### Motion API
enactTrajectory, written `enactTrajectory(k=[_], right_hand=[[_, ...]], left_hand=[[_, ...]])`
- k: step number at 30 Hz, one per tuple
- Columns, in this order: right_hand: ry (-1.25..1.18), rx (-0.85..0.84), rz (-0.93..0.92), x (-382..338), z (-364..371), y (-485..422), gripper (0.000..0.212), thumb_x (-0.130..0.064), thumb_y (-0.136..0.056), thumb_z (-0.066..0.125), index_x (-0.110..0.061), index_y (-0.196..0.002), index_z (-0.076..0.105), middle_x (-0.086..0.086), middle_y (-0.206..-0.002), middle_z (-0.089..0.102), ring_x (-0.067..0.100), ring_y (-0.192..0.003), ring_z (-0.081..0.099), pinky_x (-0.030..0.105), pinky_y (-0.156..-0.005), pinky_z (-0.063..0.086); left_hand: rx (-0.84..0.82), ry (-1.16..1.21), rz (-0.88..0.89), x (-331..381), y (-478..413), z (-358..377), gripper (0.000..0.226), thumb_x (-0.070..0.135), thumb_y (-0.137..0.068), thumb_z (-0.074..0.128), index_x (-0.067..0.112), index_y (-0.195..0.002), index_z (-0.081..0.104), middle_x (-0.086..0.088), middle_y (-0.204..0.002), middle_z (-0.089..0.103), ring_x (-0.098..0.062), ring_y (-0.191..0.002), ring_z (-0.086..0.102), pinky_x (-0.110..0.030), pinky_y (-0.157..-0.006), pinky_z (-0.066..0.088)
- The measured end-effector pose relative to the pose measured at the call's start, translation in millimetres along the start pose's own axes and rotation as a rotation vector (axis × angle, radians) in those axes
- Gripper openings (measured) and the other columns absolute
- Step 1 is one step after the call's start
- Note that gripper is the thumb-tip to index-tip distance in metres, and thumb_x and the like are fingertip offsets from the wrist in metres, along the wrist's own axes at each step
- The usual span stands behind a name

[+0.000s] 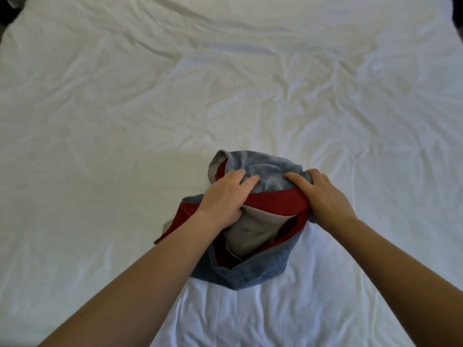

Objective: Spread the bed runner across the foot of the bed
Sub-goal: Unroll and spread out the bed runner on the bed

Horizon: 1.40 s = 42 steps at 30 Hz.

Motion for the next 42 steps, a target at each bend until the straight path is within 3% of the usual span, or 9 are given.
enactTrajectory(k=[4, 8, 19, 25, 31, 36, 39, 42], right_hand=[[0.032, -0.003, 0.010, 8.9, 11.8, -9.2, 0.097, -0.020, -0.072, 0.077, -0.036, -0.149, 0.021, 0.011, -0.135, 0.036, 0.031, -0.119, 0.043, 0.039, -0.074, 0.052], [0.000, 0.037, 0.008, 15.3, 21.2, -16.4, 0.093, -0.020, -0.075, 0.074, -0.036, -0.150, 0.022, 0.014, -0.137, 0.035, 0.034, -0.120, 0.043, 0.041, -0.076, 0.050], [-0.008, 0.045, -0.010, 18.9, 26.6, -19.9, 0.100, -0.022, -0.068, 0.078, -0.035, -0.150, 0.022, 0.017, -0.138, 0.033, 0.037, -0.121, 0.040, 0.043, -0.075, 0.048], [0.054, 0.014, -0.017, 11.8, 14.8, -8.9, 0.112, -0.023, -0.061, 0.084, -0.034, -0.151, 0.019, 0.020, -0.138, 0.034, 0.041, -0.119, 0.042, 0.050, -0.087, 0.045], [0.042, 0.062, 0.004, -6.2, 1.7, 4.1, 0.088, -0.022, -0.075, 0.073, -0.035, -0.148, 0.025, 0.020, -0.143, 0.031, 0.039, -0.131, 0.032, 0.053, -0.102, 0.034], [0.094, 0.155, -0.312, -65.8, -3.4, 35.9, 0.082, -0.001, -0.060, 0.070, -0.024, -0.135, 0.048, 0.012, -0.136, 0.047, 0.035, -0.130, 0.041, 0.055, -0.105, 0.032], [0.090, 0.039, -0.520, -108.6, 15.0, 56.7, 0.071, -0.019, -0.060, 0.060, -0.024, -0.131, 0.052, 0.006, -0.135, 0.050, 0.028, -0.130, 0.045, 0.048, -0.108, 0.030], [0.242, -0.069, -0.610, -131.8, 49.0, 61.4, 0.083, -0.038, -0.057, 0.076, -0.020, -0.134, 0.048, 0.011, -0.137, 0.051, 0.032, -0.128, 0.047, 0.051, -0.106, 0.037]], left_hand=[[0.024, -0.012, -0.025, 1.9, -6.0, 24.4, 0.083, 0.027, -0.086, 0.063, 0.020, -0.152, 0.013, -0.014, -0.154, 0.023, -0.029, -0.142, 0.022, -0.040, -0.114, 0.028], [0.049, -0.003, -0.072, 4.3, -16.5, 43.6, 0.077, 0.033, -0.092, 0.054, 0.019, -0.152, 0.008, -0.016, -0.156, 0.019, -0.030, -0.144, 0.018, -0.044, -0.118, 0.019], [0.101, -0.036, -0.121, 6.1, -17.7, 50.8, 0.080, 0.030, -0.089, 0.063, 0.018, -0.151, 0.015, -0.017, -0.153, 0.025, -0.032, -0.142, 0.025, -0.046, -0.115, 0.023], [0.062, -0.023, -0.173, 16.3, -0.5, 35.4, 0.085, 0.027, -0.084, 0.067, 0.017, -0.151, 0.016, -0.015, -0.155, 0.022, -0.030, -0.143, 0.021, -0.046, -0.116, 0.022], [0.224, 0.055, -0.219, 29.5, 37.6, 16.2, 0.064, 0.017, -0.082, 0.060, 0.012, -0.142, 0.039, -0.016, -0.147, 0.036, -0.031, -0.137, 0.033, -0.045, -0.111, 0.033], [0.333, 0.112, -0.265, 15.2, 94.3, 28.9, 0.055, 0.036, -0.084, 0.051, 0.012, -0.134, 0.050, -0.017, -0.134, 0.052, -0.032, -0.125, 0.049, -0.046, -0.101, 0.045], [0.248, 0.107, -0.225, -1.9, 124.4, 45.3, 0.070, 0.056, -0.077, 0.049, 0.018, -0.135, 0.048, -0.013, -0.136, 0.052, -0.030, -0.128, 0.048, -0.046, -0.106, 0.040], [0.103, 0.029, -0.159, -21.4, 141.1, 67.7, 0.092, 0.070, -0.063, 0.058, 0.027, -0.142, 0.039, -0.011, -0.143, 0.047, -0.029, -0.133, 0.043, -0.046, -0.109, 0.033]])
Point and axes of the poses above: each hand's wrist, its own y-axis away from the middle knuckle, its own z-axis out of the palm, x = y × z, the point moved 5 cm from there along -y, towards the middle knuckle
